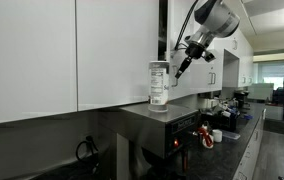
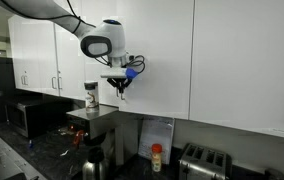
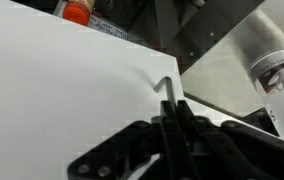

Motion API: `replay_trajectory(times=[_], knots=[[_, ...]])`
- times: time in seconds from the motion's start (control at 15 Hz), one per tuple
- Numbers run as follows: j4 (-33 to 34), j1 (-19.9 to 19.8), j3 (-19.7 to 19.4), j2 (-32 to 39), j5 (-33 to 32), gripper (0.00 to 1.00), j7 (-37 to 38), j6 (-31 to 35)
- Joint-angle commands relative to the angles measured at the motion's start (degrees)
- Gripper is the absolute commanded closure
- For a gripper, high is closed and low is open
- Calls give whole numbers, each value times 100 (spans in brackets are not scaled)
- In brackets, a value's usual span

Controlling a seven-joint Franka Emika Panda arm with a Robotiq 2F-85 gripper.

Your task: Open the right cabinet door, take the container and put it in the cabinet, then close the cabinet door

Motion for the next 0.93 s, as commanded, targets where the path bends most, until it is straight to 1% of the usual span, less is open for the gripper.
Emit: replay_trajectory(times=[0.0,0.27,0.6,0.87], knots=[[-487,-143,-95,-872,-17,98,-147,-359],[-952,-228,-278,-1413,-198,98,-93,-324],[-1440,-375,-486,-2046,-660,98,72,-342],[-1716,-508,-746,-2530,-1050,98,80,-571]])
